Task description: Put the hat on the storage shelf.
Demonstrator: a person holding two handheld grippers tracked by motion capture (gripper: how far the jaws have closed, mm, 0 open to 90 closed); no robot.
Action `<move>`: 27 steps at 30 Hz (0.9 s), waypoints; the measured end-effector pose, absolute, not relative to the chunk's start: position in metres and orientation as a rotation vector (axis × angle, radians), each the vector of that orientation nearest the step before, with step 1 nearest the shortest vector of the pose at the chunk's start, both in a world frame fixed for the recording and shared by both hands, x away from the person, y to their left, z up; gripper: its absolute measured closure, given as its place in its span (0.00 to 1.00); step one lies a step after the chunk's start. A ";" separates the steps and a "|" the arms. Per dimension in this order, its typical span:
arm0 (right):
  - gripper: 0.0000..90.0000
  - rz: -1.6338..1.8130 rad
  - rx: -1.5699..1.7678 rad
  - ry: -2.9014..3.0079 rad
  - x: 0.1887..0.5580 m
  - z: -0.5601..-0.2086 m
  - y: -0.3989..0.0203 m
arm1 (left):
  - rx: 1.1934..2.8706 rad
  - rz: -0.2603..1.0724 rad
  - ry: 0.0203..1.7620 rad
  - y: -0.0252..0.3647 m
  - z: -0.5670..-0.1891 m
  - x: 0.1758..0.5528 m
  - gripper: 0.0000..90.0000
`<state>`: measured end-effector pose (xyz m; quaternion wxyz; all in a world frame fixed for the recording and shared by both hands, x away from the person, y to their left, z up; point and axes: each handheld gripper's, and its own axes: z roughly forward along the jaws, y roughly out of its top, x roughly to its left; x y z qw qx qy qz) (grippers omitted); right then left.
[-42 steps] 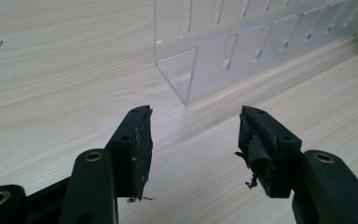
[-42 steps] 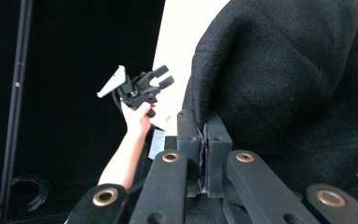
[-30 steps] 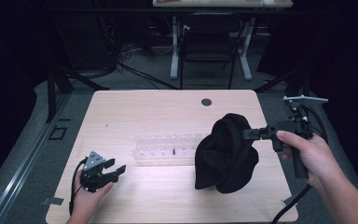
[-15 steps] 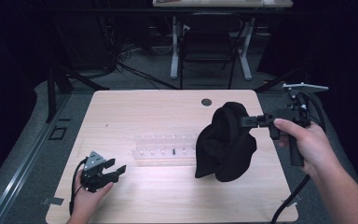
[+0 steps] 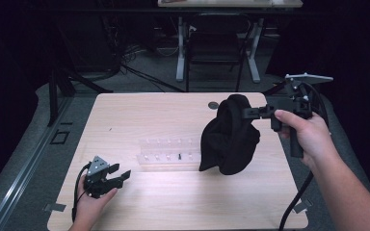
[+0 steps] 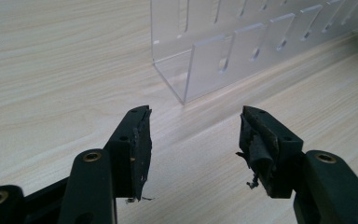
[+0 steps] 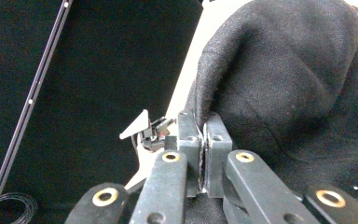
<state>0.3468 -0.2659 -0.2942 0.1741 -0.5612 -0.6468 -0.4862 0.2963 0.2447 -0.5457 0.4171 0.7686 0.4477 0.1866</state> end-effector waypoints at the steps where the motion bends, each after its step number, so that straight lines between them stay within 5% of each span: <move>1: 0.98 -1.380 -1.594 -1.834 0.348 -0.294 -0.265 | 1.923 0.474 1.124 0.244 -0.546 0.296 0.49; 27: 0.98 -1.392 -1.580 -1.842 0.394 -0.294 -0.226 | 1.924 0.466 1.114 0.244 -0.546 0.297 0.49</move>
